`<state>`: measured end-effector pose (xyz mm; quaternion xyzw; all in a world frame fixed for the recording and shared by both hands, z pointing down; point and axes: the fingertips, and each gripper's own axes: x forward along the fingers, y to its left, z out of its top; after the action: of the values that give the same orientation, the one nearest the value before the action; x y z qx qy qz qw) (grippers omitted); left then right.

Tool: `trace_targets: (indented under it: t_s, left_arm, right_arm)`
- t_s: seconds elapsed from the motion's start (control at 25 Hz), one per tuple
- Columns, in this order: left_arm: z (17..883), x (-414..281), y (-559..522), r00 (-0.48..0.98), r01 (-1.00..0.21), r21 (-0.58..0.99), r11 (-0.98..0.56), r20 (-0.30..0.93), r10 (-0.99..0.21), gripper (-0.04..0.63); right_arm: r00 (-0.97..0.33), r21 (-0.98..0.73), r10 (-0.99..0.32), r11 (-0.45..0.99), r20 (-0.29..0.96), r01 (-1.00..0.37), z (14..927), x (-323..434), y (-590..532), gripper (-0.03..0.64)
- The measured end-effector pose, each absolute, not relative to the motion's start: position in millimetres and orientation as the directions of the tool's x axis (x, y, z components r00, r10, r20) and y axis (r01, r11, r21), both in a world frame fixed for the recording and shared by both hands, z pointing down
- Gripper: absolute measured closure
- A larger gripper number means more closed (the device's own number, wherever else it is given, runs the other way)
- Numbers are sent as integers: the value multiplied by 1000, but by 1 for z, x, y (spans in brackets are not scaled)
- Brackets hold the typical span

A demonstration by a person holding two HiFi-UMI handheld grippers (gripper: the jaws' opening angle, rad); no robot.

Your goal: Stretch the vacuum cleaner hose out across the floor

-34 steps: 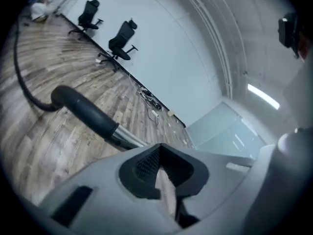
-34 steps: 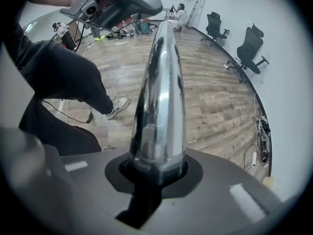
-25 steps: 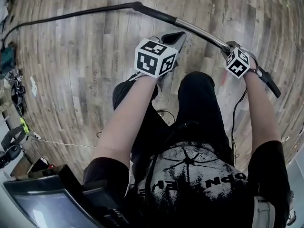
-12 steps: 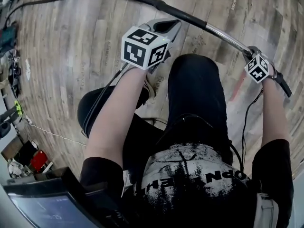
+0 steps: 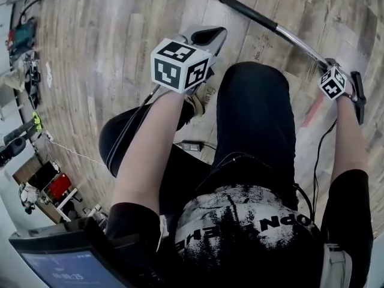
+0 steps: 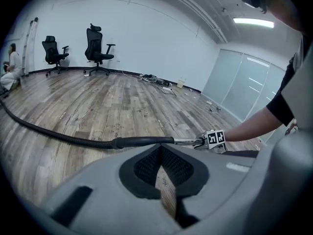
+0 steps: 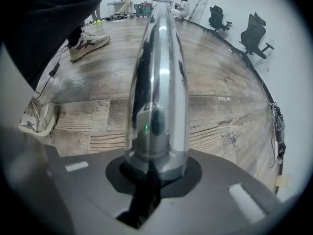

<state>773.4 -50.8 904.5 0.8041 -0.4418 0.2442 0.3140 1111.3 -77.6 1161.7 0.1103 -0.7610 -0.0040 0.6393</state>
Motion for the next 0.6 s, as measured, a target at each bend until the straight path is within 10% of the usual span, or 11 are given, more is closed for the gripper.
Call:
trace_targets:
  t_s: [0.6]
  left_arm:
    - [928,789,-37,505,-856,315,-411,683,-528,594]
  right_arm:
    - [-52,-66,59,988,997,-142,1204,1123,-16,403]
